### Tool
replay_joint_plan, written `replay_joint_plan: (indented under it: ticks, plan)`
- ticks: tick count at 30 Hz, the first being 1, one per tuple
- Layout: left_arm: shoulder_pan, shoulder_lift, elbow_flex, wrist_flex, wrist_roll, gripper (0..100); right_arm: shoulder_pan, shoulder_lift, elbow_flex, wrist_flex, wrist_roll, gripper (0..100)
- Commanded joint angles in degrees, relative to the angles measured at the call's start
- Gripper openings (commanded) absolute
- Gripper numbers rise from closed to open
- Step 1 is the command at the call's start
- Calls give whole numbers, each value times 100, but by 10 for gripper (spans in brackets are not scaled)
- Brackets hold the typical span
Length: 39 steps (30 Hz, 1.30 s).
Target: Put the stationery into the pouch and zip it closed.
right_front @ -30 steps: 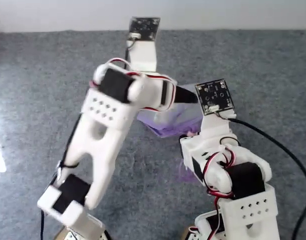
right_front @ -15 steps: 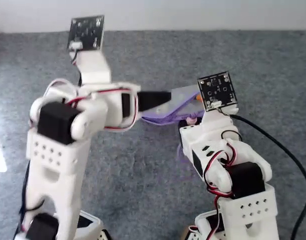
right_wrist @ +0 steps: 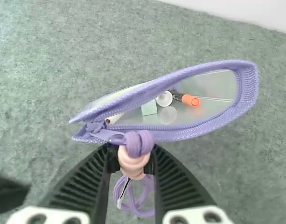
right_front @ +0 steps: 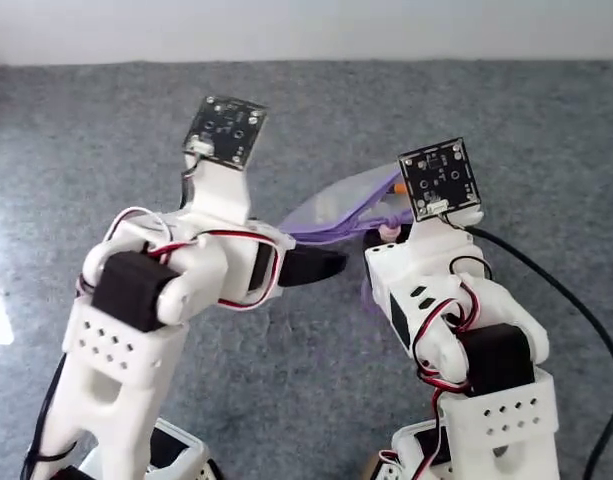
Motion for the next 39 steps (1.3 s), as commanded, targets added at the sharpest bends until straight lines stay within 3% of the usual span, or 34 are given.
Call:
replay_joint_plan:
  ticks: [1,7,12,17,23,31,39]
  plan:
    - [97,-141,505,-844,-510,406,48,-92,-88,-180,457,8]
    - [237,-149,1358,-2224,-1442,291,40,-92,-88,-180,782,8]
    - [246,-176,1851,-3253,-2057,276,48,-92,-88,-189,888,8]
    - [141,-158,1886,-3464,-2154,279,48,-92,-88,-189,862,8]
    - [475,-114,1921,-3499,-2145,279,48,-92,-88,-189,853,8]
    - [756,-132,2738,-4624,-2145,273,57,-92,-88,-189,853,8]
    - [844,-185,2809,-4677,-2136,86,242,-66,-88,-189,844,8]
